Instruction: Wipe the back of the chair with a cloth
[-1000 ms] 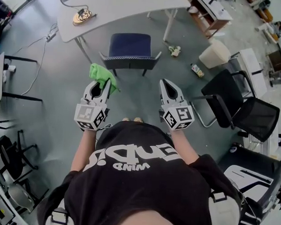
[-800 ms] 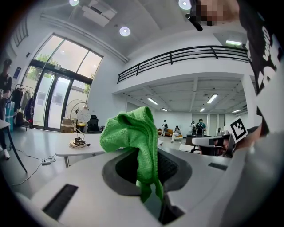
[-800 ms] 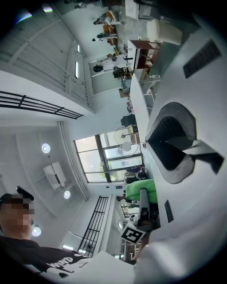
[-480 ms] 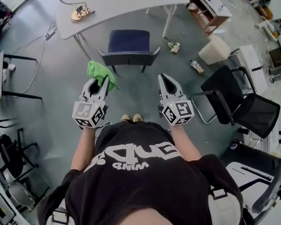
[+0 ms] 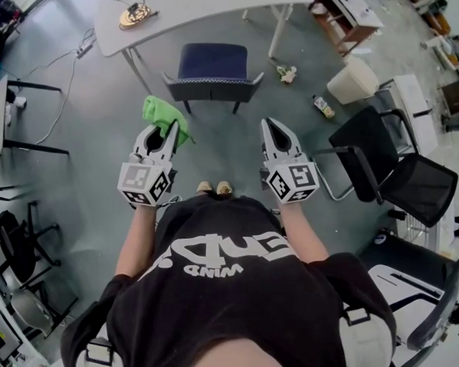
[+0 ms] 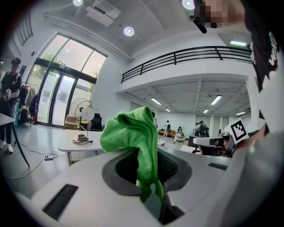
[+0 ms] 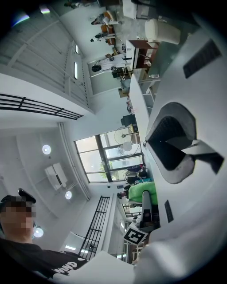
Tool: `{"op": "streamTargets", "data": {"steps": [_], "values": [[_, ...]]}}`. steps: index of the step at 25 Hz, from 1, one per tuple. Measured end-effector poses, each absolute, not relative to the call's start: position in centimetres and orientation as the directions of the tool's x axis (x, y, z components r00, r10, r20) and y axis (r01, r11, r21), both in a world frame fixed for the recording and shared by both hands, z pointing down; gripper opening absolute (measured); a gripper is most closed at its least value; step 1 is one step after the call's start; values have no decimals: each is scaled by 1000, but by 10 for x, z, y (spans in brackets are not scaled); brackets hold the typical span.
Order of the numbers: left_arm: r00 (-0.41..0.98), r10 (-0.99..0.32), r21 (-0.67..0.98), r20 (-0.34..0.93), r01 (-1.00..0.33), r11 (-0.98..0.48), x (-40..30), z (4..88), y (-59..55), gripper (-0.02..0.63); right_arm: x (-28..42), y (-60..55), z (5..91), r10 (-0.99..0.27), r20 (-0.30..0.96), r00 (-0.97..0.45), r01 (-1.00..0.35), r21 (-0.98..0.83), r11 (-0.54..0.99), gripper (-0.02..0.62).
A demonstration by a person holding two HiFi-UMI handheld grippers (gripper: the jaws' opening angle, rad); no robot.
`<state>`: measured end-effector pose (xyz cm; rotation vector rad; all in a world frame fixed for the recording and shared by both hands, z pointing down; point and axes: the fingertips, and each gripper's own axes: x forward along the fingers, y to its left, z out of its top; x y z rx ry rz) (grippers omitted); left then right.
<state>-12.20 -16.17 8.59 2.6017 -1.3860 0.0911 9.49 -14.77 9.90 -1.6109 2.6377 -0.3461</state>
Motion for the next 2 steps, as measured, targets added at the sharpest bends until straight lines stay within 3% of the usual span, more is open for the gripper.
{"op": "streamTargets", "data": {"steps": [2], "values": [[560, -816, 139, 144, -827, -544, -121, 86, -160, 64, 97, -147, 99, -883, 89, -462, -876, -204, 438, -3]]}}
